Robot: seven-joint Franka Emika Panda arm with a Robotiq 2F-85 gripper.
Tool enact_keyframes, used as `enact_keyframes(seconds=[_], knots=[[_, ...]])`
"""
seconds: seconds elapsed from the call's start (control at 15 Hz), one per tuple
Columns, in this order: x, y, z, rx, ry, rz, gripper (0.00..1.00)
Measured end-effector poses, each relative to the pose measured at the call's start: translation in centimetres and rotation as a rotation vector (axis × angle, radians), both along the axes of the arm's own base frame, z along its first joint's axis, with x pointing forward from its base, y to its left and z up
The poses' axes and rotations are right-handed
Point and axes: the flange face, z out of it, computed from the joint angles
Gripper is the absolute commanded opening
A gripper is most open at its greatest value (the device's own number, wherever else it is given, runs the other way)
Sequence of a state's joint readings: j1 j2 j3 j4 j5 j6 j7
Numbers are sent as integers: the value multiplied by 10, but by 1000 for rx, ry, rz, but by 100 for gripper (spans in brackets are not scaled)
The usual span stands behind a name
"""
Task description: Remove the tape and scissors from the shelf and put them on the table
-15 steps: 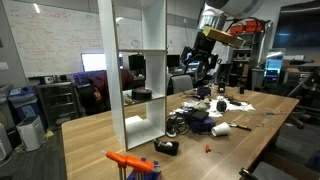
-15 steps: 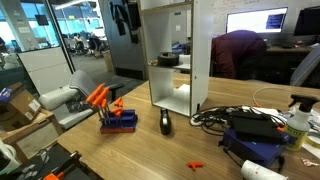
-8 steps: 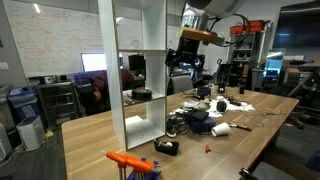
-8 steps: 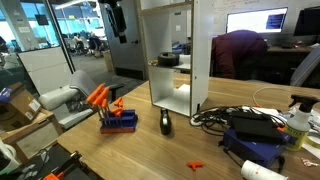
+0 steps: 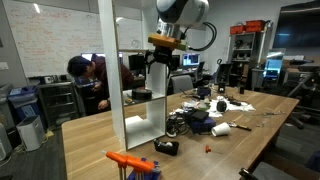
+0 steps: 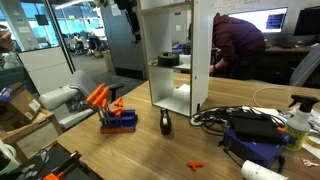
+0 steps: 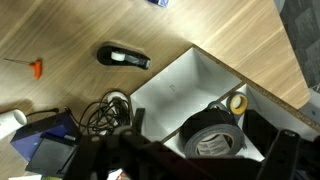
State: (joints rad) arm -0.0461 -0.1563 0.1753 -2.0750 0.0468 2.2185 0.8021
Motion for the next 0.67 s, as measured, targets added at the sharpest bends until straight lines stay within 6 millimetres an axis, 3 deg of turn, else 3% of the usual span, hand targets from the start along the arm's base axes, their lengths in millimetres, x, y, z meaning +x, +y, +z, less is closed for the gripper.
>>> enact_keyframes(seconds=[0.67], knots=[[107,-14,-25,19,6,-228,100]])
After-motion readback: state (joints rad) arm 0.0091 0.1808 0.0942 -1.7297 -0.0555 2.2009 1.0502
